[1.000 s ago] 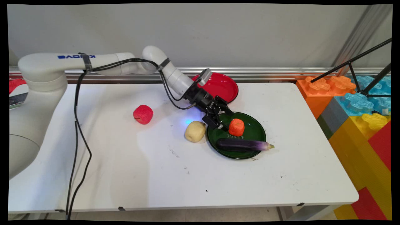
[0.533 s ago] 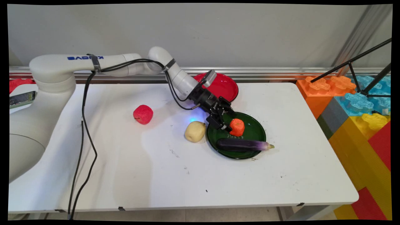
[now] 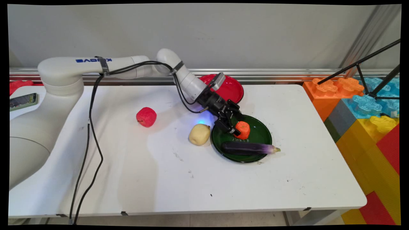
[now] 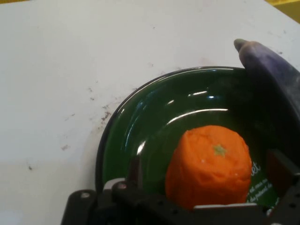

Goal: Pick up the mandarin from the green plate, then place the picked object on the table

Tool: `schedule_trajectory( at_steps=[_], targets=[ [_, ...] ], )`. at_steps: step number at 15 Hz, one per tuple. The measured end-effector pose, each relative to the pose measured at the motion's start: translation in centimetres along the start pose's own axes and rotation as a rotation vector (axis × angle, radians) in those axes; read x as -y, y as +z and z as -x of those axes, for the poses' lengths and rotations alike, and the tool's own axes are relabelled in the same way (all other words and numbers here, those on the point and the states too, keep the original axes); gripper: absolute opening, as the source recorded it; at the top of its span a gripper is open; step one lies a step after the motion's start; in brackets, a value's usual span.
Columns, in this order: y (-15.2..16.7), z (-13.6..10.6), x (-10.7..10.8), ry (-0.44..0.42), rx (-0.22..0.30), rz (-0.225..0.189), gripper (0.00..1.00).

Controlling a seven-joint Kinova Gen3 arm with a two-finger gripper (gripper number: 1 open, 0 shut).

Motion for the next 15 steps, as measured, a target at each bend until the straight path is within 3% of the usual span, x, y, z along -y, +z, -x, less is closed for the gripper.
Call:
schedule_trajectory(
  at_steps=[4, 5, 15],
  targets=[
    [0.7, -0.1, 0.2, 0.006, -0.001, 0.004, 1.00],
    [0.8, -0.1, 0.3, 0.008, -0.001, 0.005, 0.00],
    [0.6, -0.2, 0.2, 0.007, -0.006, 0.005, 0.00]
  ],
)
